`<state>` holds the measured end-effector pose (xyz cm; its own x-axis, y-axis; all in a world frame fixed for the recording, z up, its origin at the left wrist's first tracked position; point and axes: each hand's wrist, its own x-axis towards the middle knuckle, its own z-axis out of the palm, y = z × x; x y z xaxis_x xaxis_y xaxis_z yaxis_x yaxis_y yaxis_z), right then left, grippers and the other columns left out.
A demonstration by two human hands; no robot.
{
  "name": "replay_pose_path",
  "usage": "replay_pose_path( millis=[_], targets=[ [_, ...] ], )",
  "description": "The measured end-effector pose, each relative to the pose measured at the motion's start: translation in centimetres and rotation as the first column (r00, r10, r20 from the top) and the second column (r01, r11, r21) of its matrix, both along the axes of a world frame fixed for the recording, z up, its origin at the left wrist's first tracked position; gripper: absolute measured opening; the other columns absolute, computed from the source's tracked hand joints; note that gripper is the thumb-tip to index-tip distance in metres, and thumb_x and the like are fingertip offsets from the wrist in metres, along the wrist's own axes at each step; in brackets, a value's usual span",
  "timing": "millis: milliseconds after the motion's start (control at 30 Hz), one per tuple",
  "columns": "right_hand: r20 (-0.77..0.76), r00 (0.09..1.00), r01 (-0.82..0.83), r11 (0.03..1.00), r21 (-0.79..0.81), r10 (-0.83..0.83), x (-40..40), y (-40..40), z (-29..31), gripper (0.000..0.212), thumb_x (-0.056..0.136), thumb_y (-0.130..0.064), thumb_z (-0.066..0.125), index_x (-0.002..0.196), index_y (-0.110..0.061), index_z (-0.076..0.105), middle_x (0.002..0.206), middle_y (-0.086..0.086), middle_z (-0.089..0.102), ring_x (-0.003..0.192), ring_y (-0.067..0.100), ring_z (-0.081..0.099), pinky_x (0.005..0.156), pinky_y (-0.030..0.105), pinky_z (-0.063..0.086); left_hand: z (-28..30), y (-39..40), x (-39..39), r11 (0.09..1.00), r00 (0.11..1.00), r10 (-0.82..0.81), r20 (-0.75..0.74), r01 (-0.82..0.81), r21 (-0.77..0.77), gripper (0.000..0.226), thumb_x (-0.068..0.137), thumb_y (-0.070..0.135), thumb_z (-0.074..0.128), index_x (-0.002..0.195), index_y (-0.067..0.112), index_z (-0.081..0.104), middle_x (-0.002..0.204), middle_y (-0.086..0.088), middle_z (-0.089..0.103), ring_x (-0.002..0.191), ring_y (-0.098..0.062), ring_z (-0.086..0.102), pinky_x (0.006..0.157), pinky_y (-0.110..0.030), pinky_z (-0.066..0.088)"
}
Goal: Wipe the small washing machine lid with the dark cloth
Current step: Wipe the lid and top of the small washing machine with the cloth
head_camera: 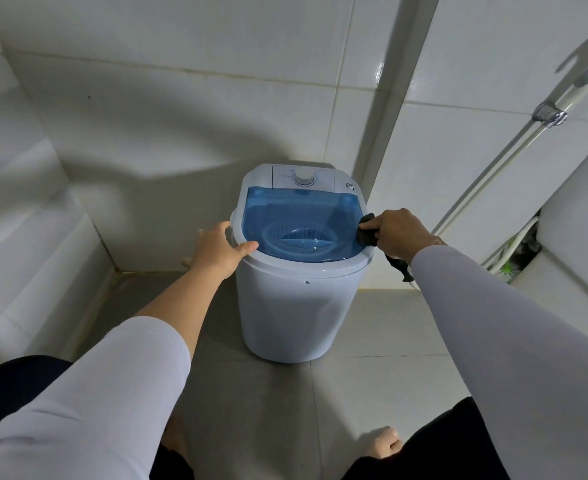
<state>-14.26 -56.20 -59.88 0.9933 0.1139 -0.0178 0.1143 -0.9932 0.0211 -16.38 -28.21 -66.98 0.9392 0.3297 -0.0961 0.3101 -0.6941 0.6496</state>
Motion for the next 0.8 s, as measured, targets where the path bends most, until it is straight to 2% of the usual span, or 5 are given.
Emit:
replay_pose_path(
  millis=[133, 233, 433, 600, 800],
  targets=[
    [0.047, 0.992, -0.12, 0.993, -0.017, 0.121, 0.1, 2.9, 2.4, 0.043, 0.096, -0.009, 0.041, 0.133, -0.026, 0.055, 0.128, 0.013, 0.059, 0.115, 0.032, 0.055, 0.096, 0.034, 0.044, -0.2, 0.5, 0.2, 0.998, 1.0, -0.026, -0.001, 0.025, -0.049, 0.074, 0.08, 0.056, 0.064, 0.143, 0.028, 0.037, 0.148, -0.01, 0.04, 0.138, -0.034, 0.035, 0.106, -0.063, 0.033],
    [0.053, 0.977, -0.21, 0.976, 0.053, 0.207, 0.4, 6.1, 3.4, 0.046, 0.094, -0.006, 0.043, 0.133, -0.027, 0.055, 0.132, 0.012, 0.058, 0.118, 0.032, 0.053, 0.101, 0.036, 0.042, -0.3, 0.8, 0.1, 0.993, 0.999, -0.038, 0.002, 0.038, -0.111, 0.067, 0.083, 0.059, 0.057, 0.142, 0.031, 0.039, 0.15, -0.008, 0.038, 0.139, -0.033, 0.034, 0.107, -0.059, 0.034],
    [0.02, 0.936, -0.352, 0.934, 0.062, 0.351, -0.4, 12.1, 2.6, 0.047, 0.095, -0.005, 0.041, 0.136, -0.028, 0.05, 0.13, 0.011, 0.058, 0.113, 0.029, 0.057, 0.099, 0.035, 0.046, -0.7, 1.7, 0.9, 0.985, 0.997, -0.043, 0.06, 0.052, -0.163, 0.05, 0.095, 0.053, 0.042, 0.141, 0.035, 0.04, 0.152, -0.004, 0.038, 0.142, -0.032, 0.03, 0.109, -0.059, 0.032],
    [-0.01, 0.906, -0.423, 0.906, 0.022, 0.423, -1.1, 14.5, 0.5, 0.044, 0.097, -0.011, 0.042, 0.137, -0.028, 0.05, 0.133, 0.007, 0.057, 0.117, 0.026, 0.056, 0.1, 0.033, 0.044, -0.5, 1.1, 1.9, 0.963, 0.992, -0.051, 0.118, 0.08, -0.257, 0.037, 0.102, 0.028, 0.038, 0.135, 0.021, 0.052, 0.143, -0.01, 0.048, 0.13, -0.03, 0.045, 0.104, -0.04, 0.037],
    [-0.048, 0.903, -0.427, 0.904, 0.004, 0.427, -1.3, 14.6, -1.1, 0.044, 0.097, -0.016, 0.045, 0.137, -0.034, 0.047, 0.137, 0.006, 0.055, 0.122, 0.026, 0.053, 0.106, 0.036, 0.043, -0.6, 0.2, 2.1, 0.954, 0.992, -0.014, 0.126, 0.051, -0.296, 0.036, 0.101, 0.022, 0.041, 0.134, 0.018, 0.054, 0.136, -0.011, 0.056, 0.123, -0.03, 0.053, 0.103, -0.041, 0.043]
  ],
)
